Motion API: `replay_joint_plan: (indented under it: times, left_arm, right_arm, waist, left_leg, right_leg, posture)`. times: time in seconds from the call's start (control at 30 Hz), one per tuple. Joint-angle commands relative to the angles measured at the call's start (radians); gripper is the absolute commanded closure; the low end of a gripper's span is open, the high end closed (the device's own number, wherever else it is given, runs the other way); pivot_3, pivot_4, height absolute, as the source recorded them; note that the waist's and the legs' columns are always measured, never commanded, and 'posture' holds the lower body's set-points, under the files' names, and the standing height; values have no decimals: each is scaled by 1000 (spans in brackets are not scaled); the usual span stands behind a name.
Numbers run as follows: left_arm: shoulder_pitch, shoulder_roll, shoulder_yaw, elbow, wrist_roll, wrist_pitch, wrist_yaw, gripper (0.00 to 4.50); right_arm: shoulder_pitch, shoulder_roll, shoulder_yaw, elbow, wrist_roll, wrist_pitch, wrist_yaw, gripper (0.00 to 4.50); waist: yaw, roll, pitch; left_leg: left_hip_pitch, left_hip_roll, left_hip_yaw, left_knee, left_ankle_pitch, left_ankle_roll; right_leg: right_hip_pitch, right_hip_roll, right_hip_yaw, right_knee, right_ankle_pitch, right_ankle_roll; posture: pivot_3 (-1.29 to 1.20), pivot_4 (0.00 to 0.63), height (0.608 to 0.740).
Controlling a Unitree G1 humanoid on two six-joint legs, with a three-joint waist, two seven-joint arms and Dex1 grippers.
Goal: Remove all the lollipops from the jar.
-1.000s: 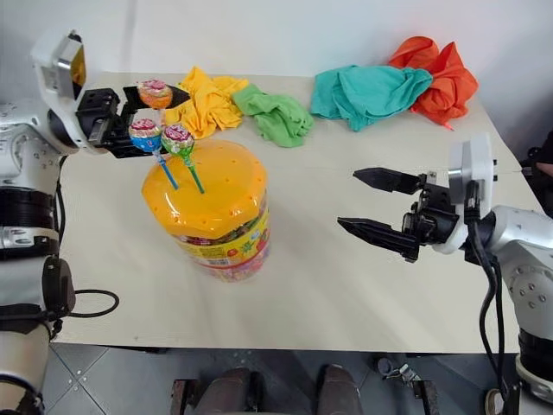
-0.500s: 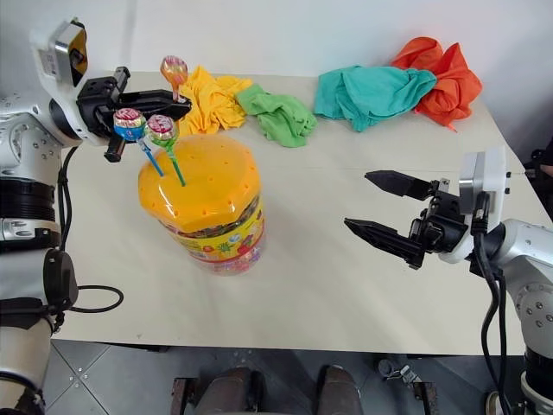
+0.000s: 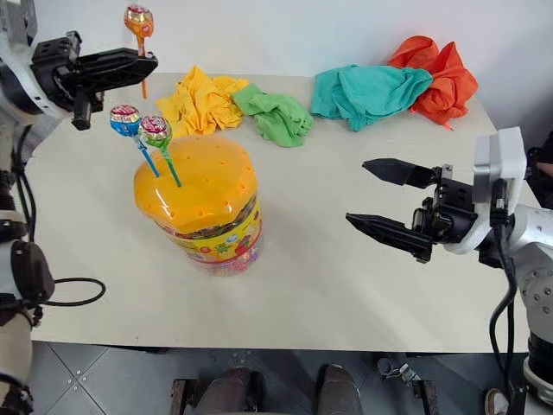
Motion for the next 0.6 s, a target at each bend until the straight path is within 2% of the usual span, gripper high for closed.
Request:
replay_joint_plan:
  times: [0.03,0.2,0.33,0.4,0.47,0.6]
  left_arm:
    - [33,94,15,-87,57,136,146,4478]
    - [203,238,18,-188,110,381,291,4478]
    - [496,382,1,-316,131,579,325,4478]
    - [606,397,29,-358,124,625,354,4478]
    - [707,364,87,-391,126,618,407,4478]
    - [823,326,130,-434,132,668,486,4478]
  right_arm:
    - [-36,-27,-16,-9,75,20,40,0]
    - [-58,-43,30,31,52,31,92,0]
    - [-87,-26,71,64,21,17,106,0]
    - [-90,-19,85,71,11,12,116,0]
    - [-97,-8,98,81,-1,5,122,0]
    - [-107,9,111,87,-16,-3,120,0]
  waist:
    - [-3,0,0]
    - [-17,0,0]
    - [-25,-1,1]
    - [-22,-1,1]
    - [-14,-3,2]
    - [2,-4,3]
  left_leg:
    - [0,0,0,0,0,0]
    - [0,0,-1,0,0,0]
    - [1,1,-1,-1,0,0]
    - [1,1,-2,-2,0,0]
    - [0,1,-2,-2,0,0]
    - [0,1,-2,-1,0,0]
  right_leg:
    - [0,0,0,0,0,0]
    - [0,0,1,0,0,0]
    - [-1,0,2,0,0,0]
    - [-2,0,4,1,0,0]
    - [-3,0,4,1,0,0]
    - [-2,-1,4,1,0,0]
  posture:
    - [0,150,740]
    - [0,150,740]
    - [0,150,740]
    - [0,150,740]
    - [0,150,740]
    - [0,150,740]
